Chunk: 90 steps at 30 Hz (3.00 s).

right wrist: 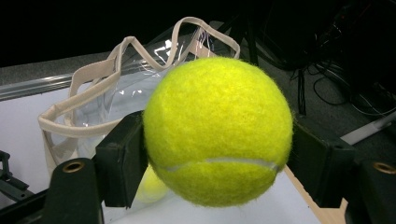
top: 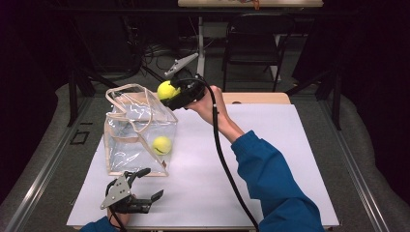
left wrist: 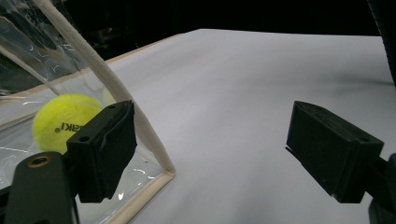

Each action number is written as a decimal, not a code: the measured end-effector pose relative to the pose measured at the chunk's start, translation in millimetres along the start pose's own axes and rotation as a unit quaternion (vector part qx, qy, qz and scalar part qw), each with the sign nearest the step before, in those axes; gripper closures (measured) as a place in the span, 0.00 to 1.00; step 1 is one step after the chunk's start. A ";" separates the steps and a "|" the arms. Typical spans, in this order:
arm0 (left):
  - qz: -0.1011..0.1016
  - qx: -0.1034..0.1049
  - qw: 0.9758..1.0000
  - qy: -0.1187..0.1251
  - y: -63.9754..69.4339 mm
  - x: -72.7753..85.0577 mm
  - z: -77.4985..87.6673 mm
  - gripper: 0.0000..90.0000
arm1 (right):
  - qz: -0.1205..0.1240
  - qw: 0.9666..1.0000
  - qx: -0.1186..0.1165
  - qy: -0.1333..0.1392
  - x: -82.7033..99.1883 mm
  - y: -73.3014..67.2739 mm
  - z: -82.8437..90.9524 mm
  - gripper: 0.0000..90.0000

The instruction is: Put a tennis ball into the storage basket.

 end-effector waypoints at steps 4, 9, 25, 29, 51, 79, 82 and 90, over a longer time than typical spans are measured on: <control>0.000 -0.001 1.000 0.001 0.1 -0.1 0.1 0.18 | 0.000 1.000 -0.002 -0.001 -1.8 -1.3 -1.5 0.29; 0.001 -0.001 1.000 0.000 0.0 0.0 -0.1 0.18 | 0.002 1.000 -0.002 -0.003 -4.4 -2.2 -3.2 0.29; 0.001 0.001 1.000 0.000 -0.1 0.1 0.2 0.18 | 0.007 1.000 -0.007 -0.005 -10.9 -6.7 -9.2 0.29; 0.000 0.000 1.000 0.001 -0.1 0.0 0.2 0.18 | 0.008 1.000 -0.007 -0.006 -11.3 -7.5 -10.1 0.29; 0.001 0.001 1.000 0.000 -0.2 0.2 0.2 0.18 | 0.013 1.000 -0.012 -0.004 -16.8 -15.0 -17.3 0.29; 0.000 0.001 1.000 0.000 -0.7 0.3 0.7 0.18 | 0.019 0.999 -0.028 0.012 -24.8 -29.4 -26.7 0.29; 0.000 0.001 1.000 0.000 -0.8 0.4 0.6 0.18 | 0.019 0.999 -0.029 0.014 -25.4 -30.8 -27.8 0.29; 0.001 0.000 1.000 0.001 -0.7 0.2 0.3 0.18 | 0.020 0.999 -0.034 0.014 -25.9 -34.1 -31.8 0.29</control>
Point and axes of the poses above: each handheld gripper's, and its own axes: z roughly backward along the jaws, x roughly out of its underside, y roughly to its right, the point moved 4 cm from there along -z, roughly forward along the jaws, and after that the axes turned 7 degrees about -z, right-handed, at the moved point
